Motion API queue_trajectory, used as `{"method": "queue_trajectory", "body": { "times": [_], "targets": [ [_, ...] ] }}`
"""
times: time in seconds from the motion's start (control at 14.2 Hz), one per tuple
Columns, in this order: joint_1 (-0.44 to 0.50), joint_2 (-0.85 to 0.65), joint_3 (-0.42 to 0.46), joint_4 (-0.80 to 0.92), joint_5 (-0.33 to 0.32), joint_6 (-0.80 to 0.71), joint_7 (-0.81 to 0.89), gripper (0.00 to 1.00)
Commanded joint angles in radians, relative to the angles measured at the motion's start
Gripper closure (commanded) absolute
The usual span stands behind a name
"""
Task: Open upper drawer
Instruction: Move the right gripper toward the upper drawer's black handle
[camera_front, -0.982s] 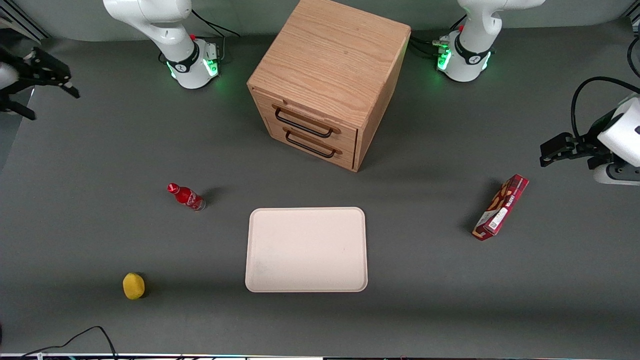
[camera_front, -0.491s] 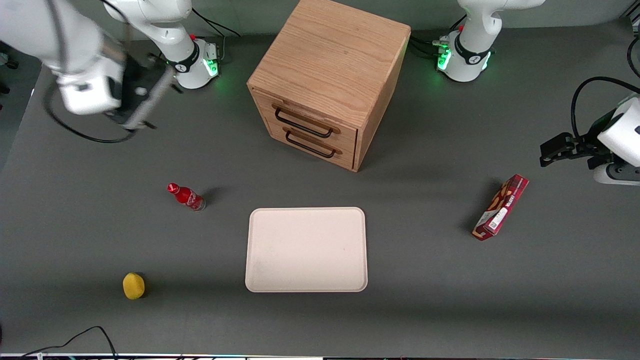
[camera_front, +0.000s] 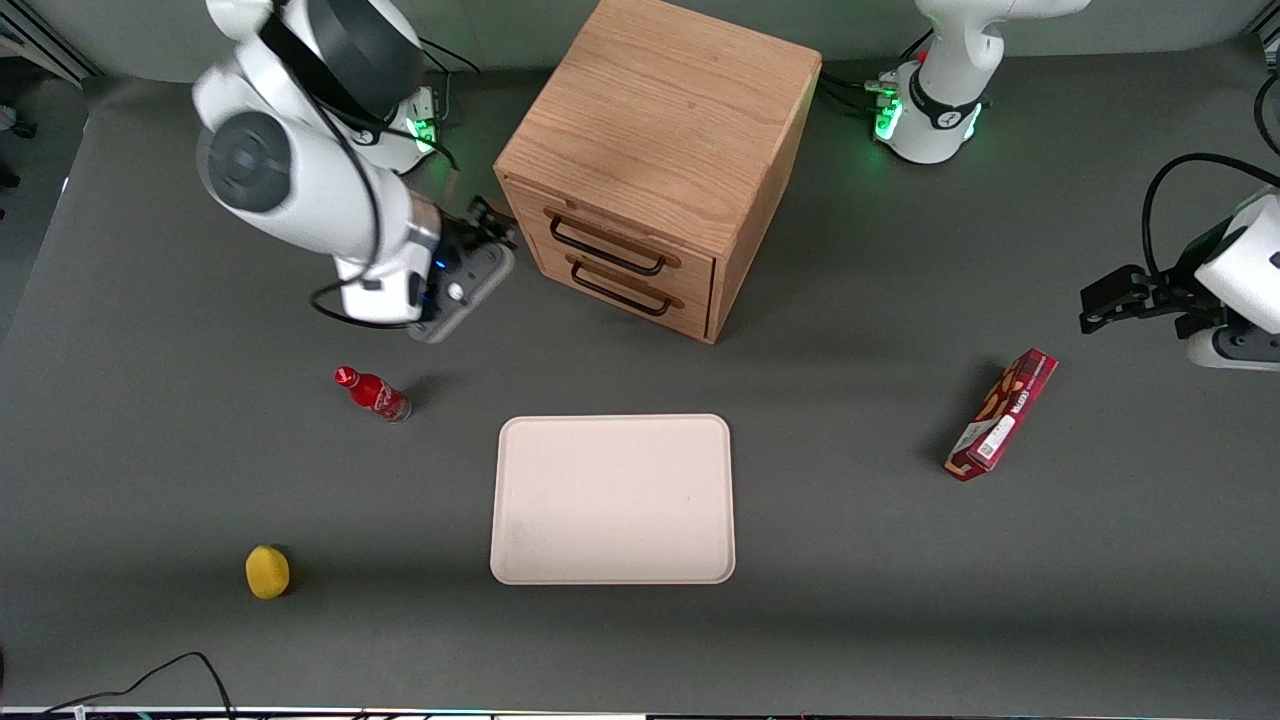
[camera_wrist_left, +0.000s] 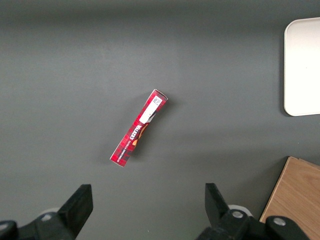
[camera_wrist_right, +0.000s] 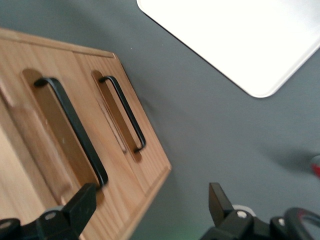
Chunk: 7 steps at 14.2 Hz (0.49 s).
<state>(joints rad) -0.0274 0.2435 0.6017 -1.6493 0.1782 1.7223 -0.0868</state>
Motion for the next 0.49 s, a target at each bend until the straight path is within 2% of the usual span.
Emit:
{"method": "queue_trajectory", "body": {
  "times": [0.0,0.28,0.42],
  "targets": [
    [0.009,-0.016,0.067,-0.084,0.018,0.078,0.11,0.0],
    [0.004,-0.035,0.139,-0.133,0.017,0.109,0.153,0.0],
    [0.0,-0.049,0.144,-0.173,0.015,0.138,0.147,0.0]
  ]
}}
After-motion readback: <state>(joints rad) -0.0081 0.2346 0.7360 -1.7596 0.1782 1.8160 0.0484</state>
